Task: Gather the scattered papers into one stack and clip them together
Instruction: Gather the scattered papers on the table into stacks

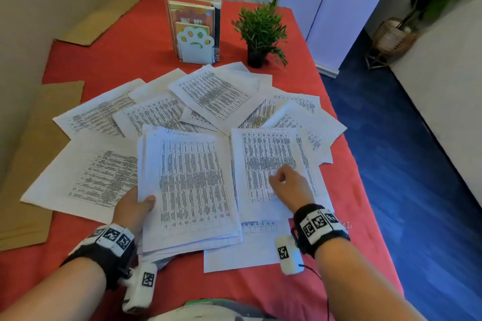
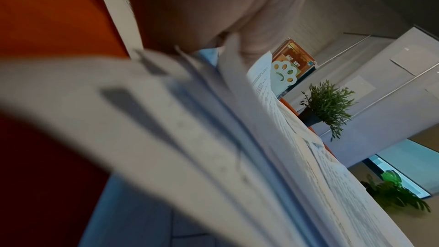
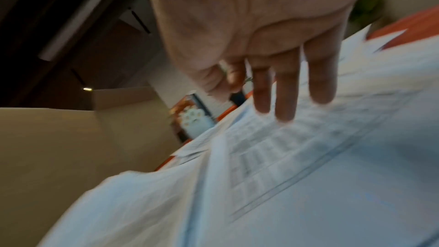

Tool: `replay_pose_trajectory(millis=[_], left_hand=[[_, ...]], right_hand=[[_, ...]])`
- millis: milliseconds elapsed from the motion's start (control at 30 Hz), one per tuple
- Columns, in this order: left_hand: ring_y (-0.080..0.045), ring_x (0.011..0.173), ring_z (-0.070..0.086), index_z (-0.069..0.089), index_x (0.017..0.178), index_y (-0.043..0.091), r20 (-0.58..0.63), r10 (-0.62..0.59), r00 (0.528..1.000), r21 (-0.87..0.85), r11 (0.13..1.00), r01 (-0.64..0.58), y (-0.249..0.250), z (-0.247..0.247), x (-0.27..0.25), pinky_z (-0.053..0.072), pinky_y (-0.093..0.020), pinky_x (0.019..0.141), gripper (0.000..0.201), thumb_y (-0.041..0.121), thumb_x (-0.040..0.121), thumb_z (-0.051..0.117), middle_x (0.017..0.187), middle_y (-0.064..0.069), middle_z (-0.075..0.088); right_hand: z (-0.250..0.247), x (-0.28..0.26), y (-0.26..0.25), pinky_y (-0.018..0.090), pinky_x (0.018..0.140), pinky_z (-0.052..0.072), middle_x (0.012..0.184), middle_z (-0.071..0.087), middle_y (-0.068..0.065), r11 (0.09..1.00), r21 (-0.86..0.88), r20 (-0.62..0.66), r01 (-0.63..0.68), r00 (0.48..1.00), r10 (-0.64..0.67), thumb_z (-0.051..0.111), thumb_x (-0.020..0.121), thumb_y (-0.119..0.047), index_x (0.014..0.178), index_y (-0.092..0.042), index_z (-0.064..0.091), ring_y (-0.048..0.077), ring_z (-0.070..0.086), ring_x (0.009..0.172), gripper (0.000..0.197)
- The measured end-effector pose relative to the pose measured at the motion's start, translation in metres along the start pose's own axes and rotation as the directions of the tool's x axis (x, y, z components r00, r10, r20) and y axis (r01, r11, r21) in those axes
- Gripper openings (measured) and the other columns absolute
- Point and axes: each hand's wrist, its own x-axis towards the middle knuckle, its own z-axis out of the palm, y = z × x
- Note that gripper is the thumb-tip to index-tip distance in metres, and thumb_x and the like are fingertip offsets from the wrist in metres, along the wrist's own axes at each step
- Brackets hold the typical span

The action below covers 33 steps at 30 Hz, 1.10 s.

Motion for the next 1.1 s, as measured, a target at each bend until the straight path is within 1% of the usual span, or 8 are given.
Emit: replay_pose_trajectory(millis=[67,133,233,433,567,800,1000,1100], left_hand=[[-0.037,0.097,0.064,0.059,0.111,0.022,-0.016,-0.016,1.0,-0.005,1.0,0.016,-0.003,-0.003,0.002,0.051,-0.055,0.09,0.023,0.019,0.088,0.055,0.111,-0.013,0.067],[-0.037,0.094,0.065,0.058,0.102,0.023,-0.032,-0.032,0.999,-0.013,0.999,0.031,-0.003,-0.006,0.0,0.052,-0.055,0.089,0.015,0.018,0.088,0.054,0.107,-0.014,0.067],[-0.037,0.093,0.064,0.056,0.104,0.022,-0.043,-0.064,0.997,-0.038,0.997,0.062,-0.002,-0.011,-0.006,0.051,-0.054,0.089,0.015,0.017,0.09,0.053,0.105,-0.013,0.067],[-0.032,0.089,0.061,0.057,0.116,0.012,-0.025,-0.062,0.998,-0.109,0.992,0.059,-0.002,-0.015,-0.015,0.048,-0.036,0.076,0.023,0.009,0.094,0.051,0.104,-0.012,0.063],[-0.034,0.087,0.063,0.057,0.105,0.009,-0.002,-0.056,0.998,-0.107,0.993,0.056,0.002,-0.01,-0.013,0.051,-0.041,0.076,0.012,0.011,0.094,0.052,0.101,-0.016,0.065],[-0.038,0.091,0.067,0.058,0.11,0.01,0.12,-0.103,0.987,-0.113,0.987,0.116,0.006,0.016,-0.013,0.053,-0.057,0.084,0.019,0.014,0.092,0.054,0.1,-0.015,0.07],[-0.037,0.099,0.062,0.054,0.107,0.01,0.196,-0.073,0.978,0.081,0.995,0.058,0.021,0.042,-0.026,0.053,-0.045,0.085,0.017,0.017,0.092,0.05,0.106,-0.016,0.064],[-0.039,0.1,0.063,0.057,0.111,0.004,0.262,-0.077,0.962,0.076,0.995,0.059,0.029,0.051,-0.031,0.051,-0.051,0.092,0.025,0.018,0.093,0.048,0.112,-0.021,0.065]], right_hand=[[-0.013,0.02,0.019,0.039,0.09,0.047,0.115,0.056,0.008,0.985,-0.072,-0.111,-0.159,0.982,0.151,0.053,0.086,-0.019,0.109,-0.021,0.056,0.029,0.056,0.105,0.023],[-0.022,0.032,0.04,0.046,0.104,0.038,0.14,0.037,0.013,0.917,-0.175,-0.134,-0.359,0.931,0.339,0.056,0.083,-0.021,0.138,-0.025,0.038,0.036,0.041,0.124,0.058],[-0.019,0.036,0.057,0.051,0.109,0.031,0.142,0.032,0.016,0.855,-0.267,-0.113,-0.446,0.895,0.431,0.062,0.079,-0.029,0.147,-0.029,0.016,0.039,0.034,0.128,0.081],[-0.007,0.023,0.061,0.047,0.095,0.044,0.127,0.049,0.021,0.927,-0.135,-0.145,-0.35,0.932,0.331,0.046,0.082,-0.001,0.126,-0.005,0.039,0.04,0.05,0.115,0.044],[-0.012,0.0,0.069,0.04,0.074,0.049,0.098,0.06,0.019,0.959,-0.058,-0.161,-0.276,0.951,0.264,0.04,0.085,0.003,0.119,-0.007,0.039,0.036,0.059,0.087,0.036],[0.008,-0.022,0.065,0.022,0.064,0.034,0.096,0.058,0.014,0.981,0.029,0.016,-0.192,0.981,0.192,0.042,0.086,0.004,0.117,-0.009,0.055,0.024,0.053,0.084,0.036],[0.037,-0.031,0.046,0.027,0.081,0.045,0.112,0.059,0.019,0.979,0.036,0.086,-0.201,0.976,0.198,0.038,0.09,-0.002,0.11,-0.001,0.057,0.032,0.059,0.099,0.028],[0.045,-0.037,0.04,0.024,0.072,0.037,0.093,0.056,0.008,0.967,0.106,0.185,-0.231,0.96,0.209,0.035,0.088,0.003,0.103,-0.007,0.056,0.023,0.052,0.089,0.027]])
